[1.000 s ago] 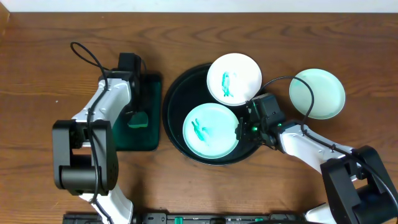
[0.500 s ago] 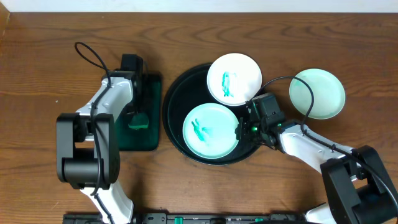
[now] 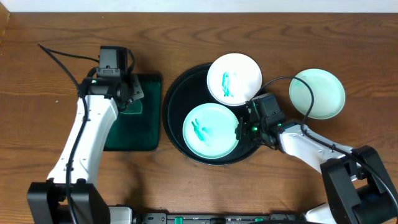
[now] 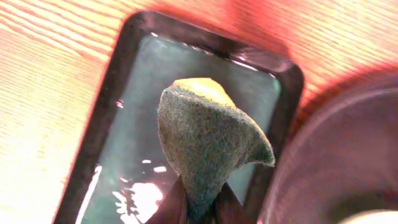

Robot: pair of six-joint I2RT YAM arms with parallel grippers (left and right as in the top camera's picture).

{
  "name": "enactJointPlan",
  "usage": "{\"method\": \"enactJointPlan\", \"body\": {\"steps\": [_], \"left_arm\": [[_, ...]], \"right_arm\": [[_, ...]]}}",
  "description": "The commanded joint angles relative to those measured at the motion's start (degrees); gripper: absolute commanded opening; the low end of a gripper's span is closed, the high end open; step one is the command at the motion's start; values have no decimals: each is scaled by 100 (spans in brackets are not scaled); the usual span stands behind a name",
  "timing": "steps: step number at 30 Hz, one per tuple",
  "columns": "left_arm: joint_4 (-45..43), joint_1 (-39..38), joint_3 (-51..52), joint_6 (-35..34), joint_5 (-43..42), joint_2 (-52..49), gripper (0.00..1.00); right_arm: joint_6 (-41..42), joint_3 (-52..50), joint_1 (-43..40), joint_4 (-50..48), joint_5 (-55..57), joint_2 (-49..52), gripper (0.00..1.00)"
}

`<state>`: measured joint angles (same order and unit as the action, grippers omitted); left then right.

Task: Clean dirty plates on tray and stack at the side
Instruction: 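Grip the rim of the lower dirty plate with the right gripper, then lift the green sponge and move it over the held plate with left gripper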

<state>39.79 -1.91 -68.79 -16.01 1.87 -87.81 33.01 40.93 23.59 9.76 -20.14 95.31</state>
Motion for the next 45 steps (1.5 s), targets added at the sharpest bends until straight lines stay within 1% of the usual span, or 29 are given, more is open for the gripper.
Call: {"method": "enactJointPlan", "body": {"steps": [1,3,5,8,11,15,20,27,31,35,39,45], "left_arm": [[37,22,-7,70,-1322,-28,7],[-33,9,-7,37,-2135,-28,7],[-136,-55,-7,-81,-2736,-28,7],[-210,-289,-7,-299,-3082,-28,7],[-245,-632,-7,-341,-3082,-57,7],[-372,-1248,-7,-472,-3027,-348,7],[-367,-1814,-7,-669,-2205,-1010,7],[-173,-2020,-7,-726,-1209,-1910,7],[-105,-2020,-7,-721,-907,-2286,7],[-109,-2046,-7,-734,-968,-2564,7],[-109,-2216,-7,-745,-1331,-2699,7],[-201,-2835,-7,-839,-1825,-2706,7]], "right_arm": [[-46,-87,164,72,-157,284,1],[-46,-87,164,68,-157,284,1],[-46,-87,164,52,-157,284,1],[-46,-87,164,31,-155,284,1],[-46,-87,164,7,-155,284,1],[22,-87,164,-7,-105,284,1],[-28,-87,164,37,70,284,1],[-199,-87,164,138,518,284,1],[-201,-87,164,118,533,284,1],[-201,-87,164,120,535,284,1],[-201,-87,164,118,535,284,1],[-201,-87,164,122,577,284,1]]}}
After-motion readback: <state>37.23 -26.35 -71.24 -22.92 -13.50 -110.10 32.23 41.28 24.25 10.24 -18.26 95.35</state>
